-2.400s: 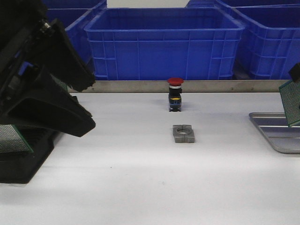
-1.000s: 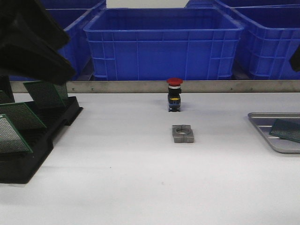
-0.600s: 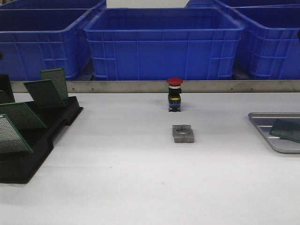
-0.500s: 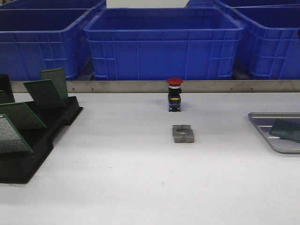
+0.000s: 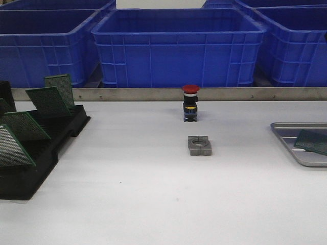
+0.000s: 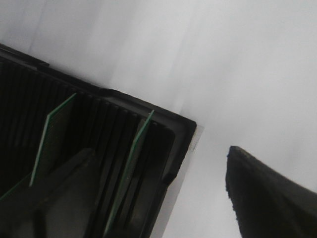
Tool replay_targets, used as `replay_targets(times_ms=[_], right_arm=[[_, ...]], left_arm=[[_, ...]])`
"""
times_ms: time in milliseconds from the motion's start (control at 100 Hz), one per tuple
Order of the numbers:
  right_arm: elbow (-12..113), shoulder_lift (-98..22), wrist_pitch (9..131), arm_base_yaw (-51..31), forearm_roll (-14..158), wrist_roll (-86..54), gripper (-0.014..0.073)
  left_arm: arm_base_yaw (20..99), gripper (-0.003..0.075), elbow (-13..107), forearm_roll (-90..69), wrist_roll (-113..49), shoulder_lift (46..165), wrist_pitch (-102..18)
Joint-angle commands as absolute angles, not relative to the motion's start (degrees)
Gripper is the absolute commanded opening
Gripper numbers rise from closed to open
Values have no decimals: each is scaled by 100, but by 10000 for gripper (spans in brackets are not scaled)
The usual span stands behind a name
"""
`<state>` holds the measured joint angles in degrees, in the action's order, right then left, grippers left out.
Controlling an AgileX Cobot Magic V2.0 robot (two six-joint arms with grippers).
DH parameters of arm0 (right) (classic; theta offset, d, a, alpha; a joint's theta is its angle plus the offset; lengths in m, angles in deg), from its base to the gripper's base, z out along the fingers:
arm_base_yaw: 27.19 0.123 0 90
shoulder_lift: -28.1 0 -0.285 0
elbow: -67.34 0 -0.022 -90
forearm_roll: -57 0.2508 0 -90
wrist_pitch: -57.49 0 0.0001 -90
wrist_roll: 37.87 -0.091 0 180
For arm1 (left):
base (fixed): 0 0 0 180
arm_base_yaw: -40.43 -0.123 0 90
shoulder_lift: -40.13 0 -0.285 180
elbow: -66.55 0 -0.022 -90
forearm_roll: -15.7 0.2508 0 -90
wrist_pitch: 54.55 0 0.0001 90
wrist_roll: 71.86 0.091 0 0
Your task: Place circuit board on tray
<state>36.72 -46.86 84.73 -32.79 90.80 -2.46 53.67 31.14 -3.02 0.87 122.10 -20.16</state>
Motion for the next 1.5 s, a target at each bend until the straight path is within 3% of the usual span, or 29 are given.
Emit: replay_targets(times_ms=[0,90,330,430,670,1060,1270,1490], right_arm=[[3851,-4528,8235,-3317,9151,-224,558],[3851,-4528,8227,-3317,9151,-224,558],[3851,-4528,8224,-3317,9151,-224,558],[3851,-4528,8224,-3317,9151,-224,558],[3851,-4528,8174,-3317,9151,-224,558],[3851,-4528,8486,-3183,9146,138,558],[3851,-4528,8712,-2374,9152,853,558],[3851,-4528,8915,-1145,9166,1568,558]], left_arm=[[5359,492,3244,-419,23,12271,-2423],[5359,445,3244,-483,23,12358,-2585],[5359,83,3244,-483,23,12347,-2635],[5359,-20,3244,-483,23,12347,-2635],[5371,-20,3256,-342,23,12253,-2624],[5371,-20,3256,-527,77,11025,-2175],[5568,-20,3256,-1842,91,10842,-2165],[6432,-20,3256,-2208,231,11085,-2307]])
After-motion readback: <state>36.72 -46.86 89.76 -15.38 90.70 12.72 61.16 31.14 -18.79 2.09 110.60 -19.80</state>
